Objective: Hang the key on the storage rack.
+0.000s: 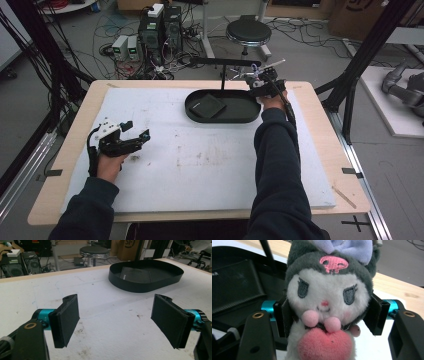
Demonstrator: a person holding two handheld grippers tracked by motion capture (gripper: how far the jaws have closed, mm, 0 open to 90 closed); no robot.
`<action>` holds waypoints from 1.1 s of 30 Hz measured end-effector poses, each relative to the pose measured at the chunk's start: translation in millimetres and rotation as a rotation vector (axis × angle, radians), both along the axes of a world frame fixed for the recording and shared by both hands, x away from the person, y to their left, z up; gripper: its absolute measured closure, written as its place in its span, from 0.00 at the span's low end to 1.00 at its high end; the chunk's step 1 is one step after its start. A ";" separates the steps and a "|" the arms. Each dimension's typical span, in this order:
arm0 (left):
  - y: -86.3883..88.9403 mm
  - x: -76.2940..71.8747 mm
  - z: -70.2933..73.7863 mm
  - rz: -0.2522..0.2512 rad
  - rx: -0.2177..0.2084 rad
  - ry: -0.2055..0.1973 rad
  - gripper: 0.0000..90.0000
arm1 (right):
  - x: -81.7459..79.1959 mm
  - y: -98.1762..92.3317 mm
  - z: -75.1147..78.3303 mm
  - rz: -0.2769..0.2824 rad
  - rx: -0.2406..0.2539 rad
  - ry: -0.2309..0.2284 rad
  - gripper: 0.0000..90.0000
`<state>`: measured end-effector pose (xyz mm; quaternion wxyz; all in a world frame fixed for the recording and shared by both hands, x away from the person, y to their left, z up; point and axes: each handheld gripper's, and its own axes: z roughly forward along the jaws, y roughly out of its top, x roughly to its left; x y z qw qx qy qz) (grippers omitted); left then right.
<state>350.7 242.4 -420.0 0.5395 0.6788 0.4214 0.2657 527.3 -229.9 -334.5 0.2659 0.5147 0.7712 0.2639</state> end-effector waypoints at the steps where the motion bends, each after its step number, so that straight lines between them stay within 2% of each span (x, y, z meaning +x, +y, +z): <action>1: -0.2 0.1 -0.1 -0.002 0.000 -0.001 0.25 | 1.0 2.5 -2.4 0.002 0.008 0.000 0.39; 6: 0.2 0.0 0.1 -0.008 -0.001 -0.002 0.25 | 2.2 13.1 -8.9 0.007 0.018 -0.024 0.35; 8: 0.5 0.0 0.0 -0.006 -0.003 -0.001 0.25 | 1.3 15.1 -10.3 0.016 0.056 -0.028 0.32; 11: 0.1 -0.5 0.6 -0.002 -0.005 -0.006 0.25 | -0.2 16.3 -9.9 0.059 0.112 -0.032 0.25; 14: 0.2 -0.7 0.7 -0.001 -0.007 -0.004 0.25 | -4.9 18.1 -5.9 0.088 0.125 -0.047 0.23; 18: 0.9 0.0 0.3 -0.004 -0.011 -0.001 0.25 | -15.3 18.1 4.4 0.130 0.108 -0.074 0.23; 23: 0.5 -0.1 0.3 -0.003 -0.017 -0.001 0.25 | -30.4 11.6 19.7 0.185 0.129 -0.110 0.26; 27: 0.8 0.2 0.4 0.000 -0.027 -0.004 0.25 | -46.3 5.9 33.8 0.233 0.123 -0.115 0.26; 31: 1.8 0.5 0.4 0.003 -0.035 -0.002 0.25 | -64.9 0.1 46.9 0.274 0.089 -0.111 0.24; 32: 2.0 0.3 0.4 0.006 -0.034 0.000 0.25 | -71.7 -2.5 47.9 0.291 0.088 -0.149 0.24; 33: 2.0 0.3 0.5 0.007 -0.034 0.001 0.25 | -79.3 -6.4 47.5 0.308 0.109 -0.191 0.25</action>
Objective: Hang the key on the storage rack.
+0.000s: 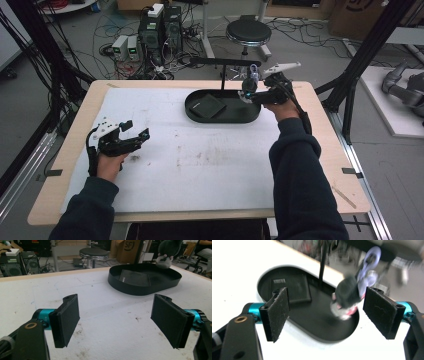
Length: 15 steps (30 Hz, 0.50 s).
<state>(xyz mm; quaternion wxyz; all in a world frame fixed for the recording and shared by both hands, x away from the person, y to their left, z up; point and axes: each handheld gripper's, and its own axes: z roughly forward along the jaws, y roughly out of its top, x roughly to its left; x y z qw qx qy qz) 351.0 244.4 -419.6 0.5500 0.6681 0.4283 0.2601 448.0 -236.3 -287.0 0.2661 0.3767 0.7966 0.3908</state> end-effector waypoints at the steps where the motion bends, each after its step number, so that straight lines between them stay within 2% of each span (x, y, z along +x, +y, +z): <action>1: -0.1 -0.1 0.0 0.000 0.000 0.002 0.25 | -5.4 -4.1 -0.9 0.004 0.013 -0.006 0.24; 3: -0.5 -0.3 0.2 -0.003 0.002 0.000 0.25 | -15.5 -13.3 -6.0 0.003 0.050 -0.015 0.24; 4: -0.9 -0.5 0.3 -0.002 0.003 0.002 0.25 | -20.3 -17.9 -9.0 0.001 0.060 -0.004 0.23; 6: -1.4 -0.6 0.2 -0.003 0.005 0.000 0.25 | -31.3 -25.6 -16.9 -0.006 0.052 -0.025 0.23; 7: -1.4 -0.6 0.3 -0.003 0.009 0.002 0.25 | -35.7 -28.8 -20.6 -0.010 0.044 -0.007 0.23; 9: -1.9 -1.1 0.7 -0.001 0.007 0.002 0.25 | -47.1 -35.6 -31.3 -0.011 0.047 -0.028 0.23; 15: -2.2 -3.0 1.7 0.000 0.010 -0.009 0.25 | -75.9 -50.4 -65.2 -0.035 0.056 -0.024 0.23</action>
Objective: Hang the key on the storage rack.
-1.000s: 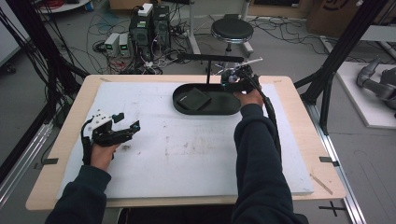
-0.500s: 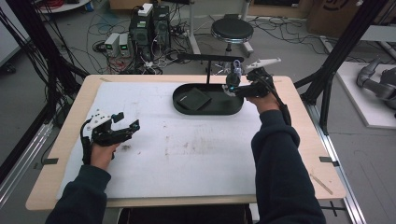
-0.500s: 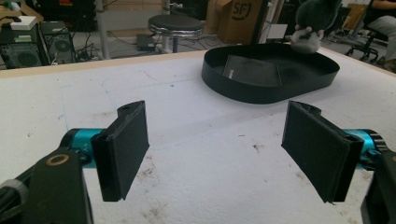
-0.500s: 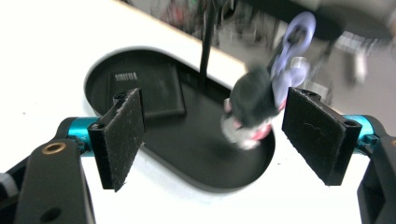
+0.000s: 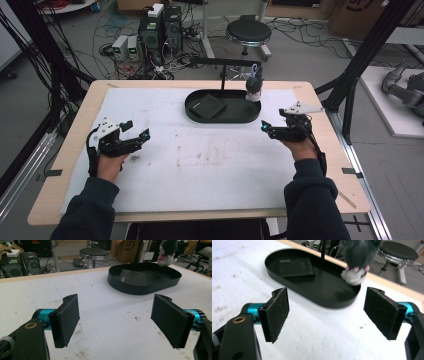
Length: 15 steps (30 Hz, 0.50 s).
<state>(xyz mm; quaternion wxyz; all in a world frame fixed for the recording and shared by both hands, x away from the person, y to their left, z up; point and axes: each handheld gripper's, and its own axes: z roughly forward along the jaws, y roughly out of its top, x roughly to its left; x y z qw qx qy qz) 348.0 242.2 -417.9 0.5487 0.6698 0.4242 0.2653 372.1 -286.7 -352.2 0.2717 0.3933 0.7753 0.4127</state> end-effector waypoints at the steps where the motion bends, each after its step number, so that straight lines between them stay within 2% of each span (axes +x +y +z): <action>1: 0.1 -0.4 0.1 0.000 0.001 0.000 0.25 | -3.7 -1.8 -4.8 -0.008 0.001 0.001 0.23; 3: 0.1 -0.9 0.0 -0.002 0.001 -0.001 0.25 | -10.5 -4.9 -12.6 -0.019 0.008 0.007 0.23; 7: -2.3 -1.6 0.2 -0.007 0.005 -0.008 0.25 | -20.7 -7.8 -22.5 -0.041 -0.011 -0.001 0.23; 15: -2.0 -3.0 0.4 -0.013 0.010 -0.012 0.25 | -25.5 -12.1 -36.0 -0.061 -0.015 0.004 0.23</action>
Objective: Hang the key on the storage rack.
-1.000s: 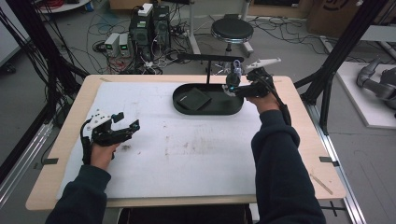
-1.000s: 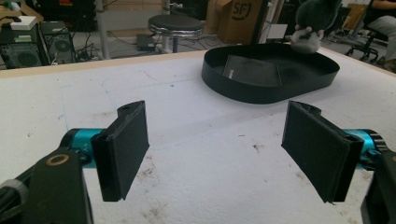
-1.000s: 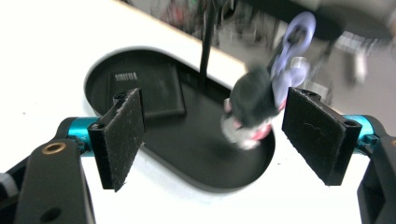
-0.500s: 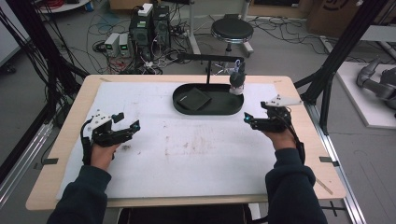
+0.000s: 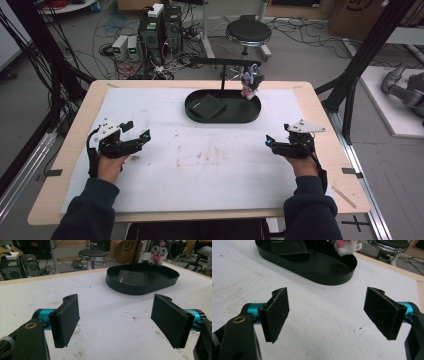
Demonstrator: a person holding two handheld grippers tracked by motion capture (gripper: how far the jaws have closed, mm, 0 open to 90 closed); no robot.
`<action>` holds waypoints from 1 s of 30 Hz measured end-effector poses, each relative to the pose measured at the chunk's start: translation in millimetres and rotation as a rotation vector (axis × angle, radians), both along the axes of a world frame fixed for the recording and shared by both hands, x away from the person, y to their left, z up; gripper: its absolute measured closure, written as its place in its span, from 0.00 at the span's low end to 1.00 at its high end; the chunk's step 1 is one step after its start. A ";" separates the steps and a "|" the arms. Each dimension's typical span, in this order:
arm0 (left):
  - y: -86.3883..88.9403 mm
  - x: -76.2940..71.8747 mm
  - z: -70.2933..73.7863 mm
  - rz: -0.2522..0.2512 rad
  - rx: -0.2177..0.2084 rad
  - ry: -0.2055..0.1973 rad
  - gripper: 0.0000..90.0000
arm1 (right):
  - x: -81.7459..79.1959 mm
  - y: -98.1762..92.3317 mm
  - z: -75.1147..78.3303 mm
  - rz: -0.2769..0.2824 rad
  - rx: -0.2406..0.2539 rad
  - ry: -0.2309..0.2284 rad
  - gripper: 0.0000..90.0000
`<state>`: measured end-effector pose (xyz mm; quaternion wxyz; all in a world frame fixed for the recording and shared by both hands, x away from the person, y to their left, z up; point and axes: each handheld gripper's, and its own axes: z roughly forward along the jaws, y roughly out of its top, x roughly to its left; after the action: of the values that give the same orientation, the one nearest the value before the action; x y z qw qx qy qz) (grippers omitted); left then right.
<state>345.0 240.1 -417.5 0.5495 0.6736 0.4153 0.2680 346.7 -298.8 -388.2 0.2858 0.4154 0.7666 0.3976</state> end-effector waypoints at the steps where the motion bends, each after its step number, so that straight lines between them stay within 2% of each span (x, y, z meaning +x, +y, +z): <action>1: -0.3 -0.3 0.0 0.000 0.002 0.000 0.25 | -0.1 -1.1 -1.8 -0.001 -0.001 0.000 0.23; 5: -1.8 -1.5 0.2 -0.003 0.005 -0.004 0.25 | -1.1 -4.2 -8.1 -0.001 0.015 0.017 0.23; 8: -2.9 -2.4 -0.2 -0.005 0.010 -0.006 0.25 | -1.8 -6.1 -9.4 0.001 0.014 0.010 0.23; 17: -3.4 -4.7 -2.0 -0.008 0.005 -0.012 0.25 | 0.0 -0.8 -13.3 0.011 -0.026 0.012 0.23; 30: -2.2 -3.4 -2.9 -0.003 0.002 -0.015 0.25 | -1.7 -2.6 -15.4 0.005 -0.024 0.003 0.23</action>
<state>341.6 238.0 -420.4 0.5524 0.6726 0.4102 0.2725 344.9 -301.4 -403.6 0.2885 0.4108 0.7727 0.3886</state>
